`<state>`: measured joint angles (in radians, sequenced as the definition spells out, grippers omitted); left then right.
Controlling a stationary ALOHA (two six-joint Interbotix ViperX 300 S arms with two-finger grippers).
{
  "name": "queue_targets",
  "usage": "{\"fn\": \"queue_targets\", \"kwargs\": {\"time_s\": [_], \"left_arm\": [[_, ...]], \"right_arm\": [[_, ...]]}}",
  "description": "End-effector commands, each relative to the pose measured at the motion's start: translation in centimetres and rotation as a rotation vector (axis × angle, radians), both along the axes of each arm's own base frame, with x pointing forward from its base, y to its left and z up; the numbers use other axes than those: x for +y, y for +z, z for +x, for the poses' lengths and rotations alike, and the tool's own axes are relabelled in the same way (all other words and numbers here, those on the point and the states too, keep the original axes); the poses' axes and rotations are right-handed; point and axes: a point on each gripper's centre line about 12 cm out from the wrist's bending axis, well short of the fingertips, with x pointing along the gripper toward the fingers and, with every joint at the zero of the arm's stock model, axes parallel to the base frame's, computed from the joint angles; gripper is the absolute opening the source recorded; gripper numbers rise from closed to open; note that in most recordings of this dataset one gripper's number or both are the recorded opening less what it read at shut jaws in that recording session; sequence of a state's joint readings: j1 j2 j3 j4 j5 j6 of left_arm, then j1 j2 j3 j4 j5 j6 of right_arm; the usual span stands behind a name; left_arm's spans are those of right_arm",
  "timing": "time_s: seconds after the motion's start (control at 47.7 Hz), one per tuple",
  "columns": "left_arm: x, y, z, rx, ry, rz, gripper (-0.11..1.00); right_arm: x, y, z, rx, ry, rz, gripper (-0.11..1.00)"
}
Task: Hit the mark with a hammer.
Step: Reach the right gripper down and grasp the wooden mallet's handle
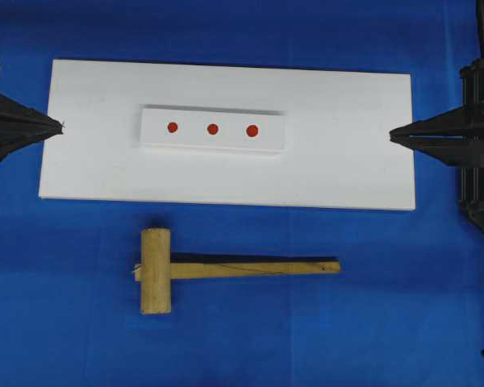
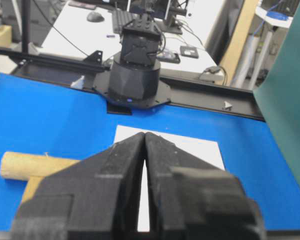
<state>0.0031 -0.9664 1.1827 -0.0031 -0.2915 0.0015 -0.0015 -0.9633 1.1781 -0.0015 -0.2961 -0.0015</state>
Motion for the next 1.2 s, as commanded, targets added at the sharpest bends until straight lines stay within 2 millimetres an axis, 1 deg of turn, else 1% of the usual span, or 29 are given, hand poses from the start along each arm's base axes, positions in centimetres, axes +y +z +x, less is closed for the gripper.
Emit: {"fn": "queue_targets", "kwargs": {"time_s": [0.0,0.126,0.294,0.482,0.566,0.629,0.671,0.734,0.902,0.923,0.965,0.986,1.007,1.09,1.174], "left_arm": [[0.0,0.8,0.2,-0.020,-0.001,0.000,0.00],[0.0,0.8,0.2,-0.020,-0.001,0.000,0.00],[0.0,0.7,0.2,-0.017,-0.001,0.002,0.00],[0.0,0.6,0.2,-0.012,-0.001,0.000,0.00],[0.0,0.6,0.2,-0.011,-0.001,0.002,0.00],[0.0,0.6,0.2,-0.012,0.001,0.002,0.00],[0.0,0.5,0.2,-0.011,-0.001,0.002,0.00],[0.0,0.5,0.2,-0.011,0.001,0.000,0.00],[0.0,0.5,0.2,-0.011,-0.001,-0.001,0.00],[0.0,0.5,0.2,-0.009,0.001,-0.001,0.00],[0.0,0.4,0.2,-0.006,0.001,-0.001,0.00],[0.0,0.3,0.2,-0.005,-0.001,-0.001,0.00],[0.0,0.3,0.2,-0.005,-0.001,-0.001,0.00],[0.0,0.1,0.2,-0.002,-0.001,-0.001,0.00],[0.0,0.0,0.2,0.000,0.000,-0.003,0.00]], "right_arm": [[0.2,0.6,0.3,-0.009,0.009,0.012,0.00],[0.8,0.4,1.3,0.054,0.037,0.045,-0.06],[2.3,0.4,3.1,0.129,0.101,0.093,-0.06],[4.9,-0.7,5.6,0.226,0.185,0.112,-0.06],[5.9,-1.4,6.9,0.267,0.207,0.119,-0.03],[6.4,-2.0,7.9,0.300,0.214,0.128,0.03],[6.7,-2.5,8.6,0.324,0.213,0.140,0.09],[7.0,-3.5,9.8,0.371,0.208,0.157,0.21],[8.1,-5.7,12.6,0.445,0.209,0.173,0.71],[8.2,-6.0,13.0,0.448,0.208,0.174,0.78],[8.6,-6.7,13.8,0.455,0.207,0.183,0.88],[8.7,-7.0,14.2,0.456,0.206,0.189,0.90],[8.8,-7.3,14.5,0.453,0.204,0.196,0.90],[9.1,-8.9,15.7,0.454,0.186,0.231,0.86],[9.4,-11.0,16.9,0.456,0.163,0.268,0.86]]}}
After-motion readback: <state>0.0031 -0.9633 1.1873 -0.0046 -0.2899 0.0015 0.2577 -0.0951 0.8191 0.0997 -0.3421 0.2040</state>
